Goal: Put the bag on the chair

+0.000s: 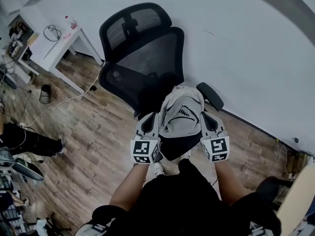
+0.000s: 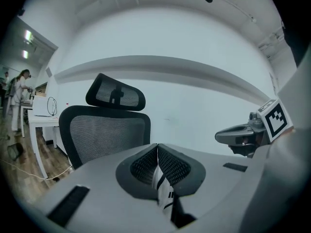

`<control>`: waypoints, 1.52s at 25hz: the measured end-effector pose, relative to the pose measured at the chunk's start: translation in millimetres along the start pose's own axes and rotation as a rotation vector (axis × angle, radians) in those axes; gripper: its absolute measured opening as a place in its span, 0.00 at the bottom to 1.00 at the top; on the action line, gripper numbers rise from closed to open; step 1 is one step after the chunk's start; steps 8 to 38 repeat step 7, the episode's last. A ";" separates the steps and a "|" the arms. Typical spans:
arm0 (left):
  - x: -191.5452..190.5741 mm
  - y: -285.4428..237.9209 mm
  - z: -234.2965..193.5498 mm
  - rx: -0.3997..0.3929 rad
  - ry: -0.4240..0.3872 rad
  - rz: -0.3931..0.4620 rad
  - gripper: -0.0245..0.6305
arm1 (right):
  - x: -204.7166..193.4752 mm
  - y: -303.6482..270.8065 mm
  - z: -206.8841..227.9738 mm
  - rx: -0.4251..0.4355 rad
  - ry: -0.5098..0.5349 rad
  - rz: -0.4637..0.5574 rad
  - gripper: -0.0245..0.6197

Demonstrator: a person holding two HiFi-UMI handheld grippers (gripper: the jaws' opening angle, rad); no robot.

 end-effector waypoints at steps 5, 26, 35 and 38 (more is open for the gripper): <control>4.6 1.8 1.4 -0.005 -0.004 0.009 0.07 | 1.7 -1.1 2.1 -0.011 -0.034 0.016 0.07; 4.8 2.6 1.9 -0.006 -0.001 0.009 0.07 | 3.2 -1.0 1.0 -0.008 -0.035 0.025 0.07; 4.8 2.6 1.9 -0.006 -0.001 0.009 0.07 | 3.2 -1.0 1.0 -0.008 -0.035 0.025 0.07; 4.8 2.6 1.9 -0.006 -0.001 0.009 0.07 | 3.2 -1.0 1.0 -0.008 -0.035 0.025 0.07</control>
Point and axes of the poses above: the fingertips, and each gripper's own axes: y backward along the fingers, z to its right, x out of its top, the point moved 9 cm from there along y, backward along the fingers, and after that the axes turned 1 degree about -z, right-handed, at the moved point
